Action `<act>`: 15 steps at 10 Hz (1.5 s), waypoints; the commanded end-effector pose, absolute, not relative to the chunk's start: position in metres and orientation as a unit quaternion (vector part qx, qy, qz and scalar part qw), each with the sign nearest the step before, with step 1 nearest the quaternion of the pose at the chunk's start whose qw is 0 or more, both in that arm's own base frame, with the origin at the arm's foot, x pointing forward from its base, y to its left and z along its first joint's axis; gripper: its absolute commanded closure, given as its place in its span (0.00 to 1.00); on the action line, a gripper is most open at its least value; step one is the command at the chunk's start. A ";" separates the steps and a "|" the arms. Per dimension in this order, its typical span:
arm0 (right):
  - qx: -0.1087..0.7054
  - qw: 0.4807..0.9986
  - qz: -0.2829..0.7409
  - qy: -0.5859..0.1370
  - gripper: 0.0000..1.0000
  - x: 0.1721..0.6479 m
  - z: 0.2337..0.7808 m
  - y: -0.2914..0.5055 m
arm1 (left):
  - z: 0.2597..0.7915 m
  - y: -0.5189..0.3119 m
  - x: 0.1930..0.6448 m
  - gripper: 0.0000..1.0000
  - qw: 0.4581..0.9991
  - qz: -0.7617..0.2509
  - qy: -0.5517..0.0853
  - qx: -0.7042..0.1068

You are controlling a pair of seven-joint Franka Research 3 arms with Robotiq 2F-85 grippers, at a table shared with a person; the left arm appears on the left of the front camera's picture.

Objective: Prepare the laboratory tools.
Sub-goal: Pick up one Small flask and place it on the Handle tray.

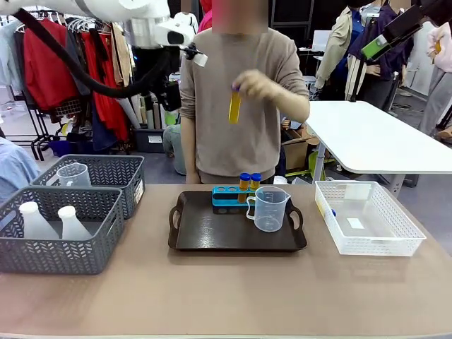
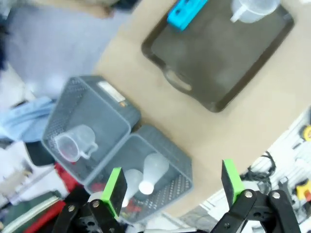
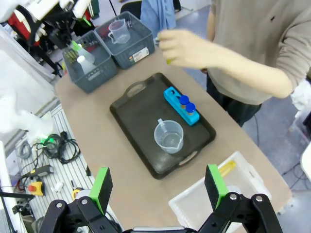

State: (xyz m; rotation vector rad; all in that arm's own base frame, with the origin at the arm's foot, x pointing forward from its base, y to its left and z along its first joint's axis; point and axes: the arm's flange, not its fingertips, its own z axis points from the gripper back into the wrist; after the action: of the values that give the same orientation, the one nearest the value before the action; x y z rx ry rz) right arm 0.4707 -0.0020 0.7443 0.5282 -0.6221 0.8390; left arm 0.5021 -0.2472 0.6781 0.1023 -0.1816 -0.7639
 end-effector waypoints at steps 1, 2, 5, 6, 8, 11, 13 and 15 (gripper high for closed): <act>0.248 0.834 0.395 -0.295 0.00 0.469 0.746 -0.001 | 0.684 -0.211 0.467 0.00 0.956 -0.275 -0.082 0.060; 0.248 0.834 0.395 -0.295 0.00 0.469 0.746 -0.001 | 0.675 -0.196 0.454 0.00 0.965 -0.239 -0.080 0.076; 0.248 0.834 0.395 -0.295 0.00 0.469 0.746 -0.001 | 0.626 -0.136 0.438 0.00 0.984 -0.159 -0.056 0.056; 0.248 0.834 0.395 -0.295 0.00 0.469 0.746 -0.001 | 0.608 -0.124 0.436 0.00 0.989 -0.132 -0.056 0.044; 0.248 0.834 0.395 -0.295 0.00 0.469 0.746 -0.001 | 0.576 -0.111 0.431 0.00 0.995 -0.073 -0.061 0.028; 0.248 0.834 0.395 -0.295 0.00 0.469 0.746 -0.001 | 0.540 -0.088 0.427 0.00 0.999 -0.006 -0.044 0.007; 0.248 0.834 0.395 -0.295 0.00 0.469 0.746 -0.001 | 0.549 -0.097 0.433 0.00 0.998 -0.029 -0.041 0.027; 0.248 0.834 0.395 -0.295 0.00 0.469 0.746 -0.001 | 0.549 -0.097 0.433 0.00 0.998 -0.029 -0.041 0.027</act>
State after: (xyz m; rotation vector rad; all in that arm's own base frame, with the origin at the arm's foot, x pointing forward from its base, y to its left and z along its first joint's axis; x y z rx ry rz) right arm 0.4708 -0.0020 0.7442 0.5281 -0.6221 0.8388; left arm 0.4330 -0.0985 0.5433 0.0345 -0.0841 -0.0537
